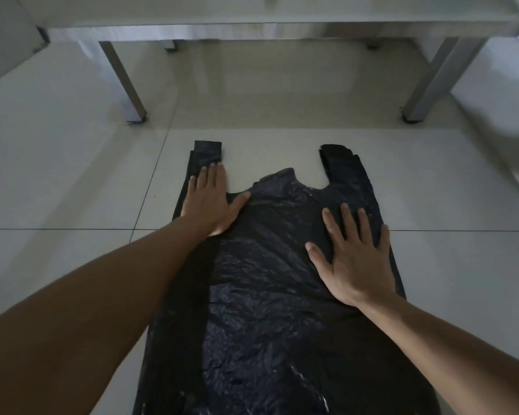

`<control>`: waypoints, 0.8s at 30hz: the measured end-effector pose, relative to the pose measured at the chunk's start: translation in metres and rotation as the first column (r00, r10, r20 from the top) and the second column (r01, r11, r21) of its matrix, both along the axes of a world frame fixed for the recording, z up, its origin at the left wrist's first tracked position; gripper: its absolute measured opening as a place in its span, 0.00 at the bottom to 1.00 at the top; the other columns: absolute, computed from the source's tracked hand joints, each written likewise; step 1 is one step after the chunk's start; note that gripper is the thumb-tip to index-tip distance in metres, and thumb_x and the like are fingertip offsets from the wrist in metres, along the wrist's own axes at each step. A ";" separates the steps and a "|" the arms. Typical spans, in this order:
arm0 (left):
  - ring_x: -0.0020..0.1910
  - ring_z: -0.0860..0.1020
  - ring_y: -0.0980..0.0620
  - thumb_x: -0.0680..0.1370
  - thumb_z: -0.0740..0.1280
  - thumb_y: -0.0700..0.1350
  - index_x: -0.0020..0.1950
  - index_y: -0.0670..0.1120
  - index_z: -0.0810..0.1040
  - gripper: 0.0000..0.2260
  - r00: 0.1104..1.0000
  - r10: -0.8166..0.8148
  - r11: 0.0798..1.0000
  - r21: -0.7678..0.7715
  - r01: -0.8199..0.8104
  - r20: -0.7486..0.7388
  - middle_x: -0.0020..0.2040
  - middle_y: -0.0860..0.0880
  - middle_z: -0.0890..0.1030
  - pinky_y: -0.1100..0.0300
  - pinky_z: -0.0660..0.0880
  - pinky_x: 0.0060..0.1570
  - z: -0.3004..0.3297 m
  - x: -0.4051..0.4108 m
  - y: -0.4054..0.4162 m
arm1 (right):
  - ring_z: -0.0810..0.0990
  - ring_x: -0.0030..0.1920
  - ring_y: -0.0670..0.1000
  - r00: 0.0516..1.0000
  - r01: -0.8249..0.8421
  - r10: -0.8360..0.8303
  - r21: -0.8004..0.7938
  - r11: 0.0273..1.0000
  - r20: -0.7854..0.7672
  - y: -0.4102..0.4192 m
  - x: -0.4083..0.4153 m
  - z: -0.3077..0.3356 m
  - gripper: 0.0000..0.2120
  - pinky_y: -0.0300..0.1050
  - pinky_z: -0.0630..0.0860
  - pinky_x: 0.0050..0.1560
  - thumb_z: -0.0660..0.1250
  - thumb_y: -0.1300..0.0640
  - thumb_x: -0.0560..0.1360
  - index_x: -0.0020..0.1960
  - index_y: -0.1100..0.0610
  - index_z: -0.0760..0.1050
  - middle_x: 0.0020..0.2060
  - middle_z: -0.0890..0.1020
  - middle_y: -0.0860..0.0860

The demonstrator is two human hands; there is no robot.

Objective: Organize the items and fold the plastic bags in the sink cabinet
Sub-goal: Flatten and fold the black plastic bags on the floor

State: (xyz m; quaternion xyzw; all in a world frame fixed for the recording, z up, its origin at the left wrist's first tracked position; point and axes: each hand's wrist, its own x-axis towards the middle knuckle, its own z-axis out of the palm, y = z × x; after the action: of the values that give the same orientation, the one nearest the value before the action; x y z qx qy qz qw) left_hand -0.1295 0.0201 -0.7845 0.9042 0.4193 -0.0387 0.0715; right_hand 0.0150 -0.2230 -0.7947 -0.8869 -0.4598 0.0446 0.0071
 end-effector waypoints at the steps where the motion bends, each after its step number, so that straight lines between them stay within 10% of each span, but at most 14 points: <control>1: 0.78 0.43 0.45 0.78 0.44 0.68 0.78 0.42 0.41 0.40 1.000 0.014 1.000 -0.005 -0.014 -0.009 0.79 0.43 0.44 0.47 0.43 0.76 0.001 0.001 0.008 | 0.43 0.79 0.57 1.000 -0.001 0.001 0.004 1.000 0.000 0.000 0.000 0.000 0.36 0.66 0.45 0.75 0.35 0.28 0.75 0.79 0.43 0.39 0.80 0.45 0.51; 10: 0.78 0.41 0.44 0.79 0.46 0.66 0.79 0.42 0.43 0.38 0.965 0.258 0.966 0.012 -0.259 0.045 0.79 0.42 0.41 0.38 0.40 0.74 0.017 -0.009 0.050 | 0.42 0.79 0.57 1.000 0.006 -0.006 0.007 1.000 -0.026 0.000 0.001 0.002 0.37 0.66 0.44 0.75 0.35 0.28 0.75 0.79 0.43 0.39 0.80 0.44 0.51; 16: 0.77 0.37 0.50 0.73 0.35 0.72 0.79 0.48 0.39 0.41 0.979 -0.198 0.980 0.039 0.197 0.039 0.79 0.48 0.38 0.42 0.39 0.75 0.003 -0.030 -0.057 | 0.41 0.79 0.57 0.999 -0.002 0.002 0.003 1.000 -0.036 0.000 0.002 0.003 0.36 0.67 0.44 0.75 0.37 0.28 0.76 0.79 0.44 0.40 0.80 0.44 0.51; 21: 0.78 0.39 0.46 0.75 0.38 0.70 0.79 0.45 0.44 0.41 0.988 0.152 0.988 -0.009 -0.152 0.039 0.79 0.44 0.41 0.38 0.40 0.74 0.006 -0.054 -0.046 | 0.41 0.79 0.58 0.999 -0.009 0.008 -0.016 1.000 -0.038 0.000 0.002 0.002 0.37 0.68 0.43 0.74 0.35 0.28 0.75 0.79 0.44 0.39 0.80 0.43 0.51; 24: 0.78 0.40 0.46 0.77 0.42 0.68 0.79 0.45 0.44 0.38 0.986 0.092 0.993 0.055 -0.101 0.142 0.79 0.44 0.41 0.41 0.40 0.75 0.027 -0.045 -0.068 | 0.40 0.79 0.58 0.999 -0.009 0.007 -0.035 0.999 -0.041 0.002 0.004 0.002 0.37 0.68 0.42 0.74 0.34 0.28 0.74 0.78 0.43 0.38 0.79 0.42 0.51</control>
State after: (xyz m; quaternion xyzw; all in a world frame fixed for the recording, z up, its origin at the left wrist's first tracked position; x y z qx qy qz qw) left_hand -0.1749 -0.0477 -0.7579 0.8851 0.4576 0.0412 0.0743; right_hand 0.0194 -0.2211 -0.7929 -0.8840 -0.4622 0.0707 0.0007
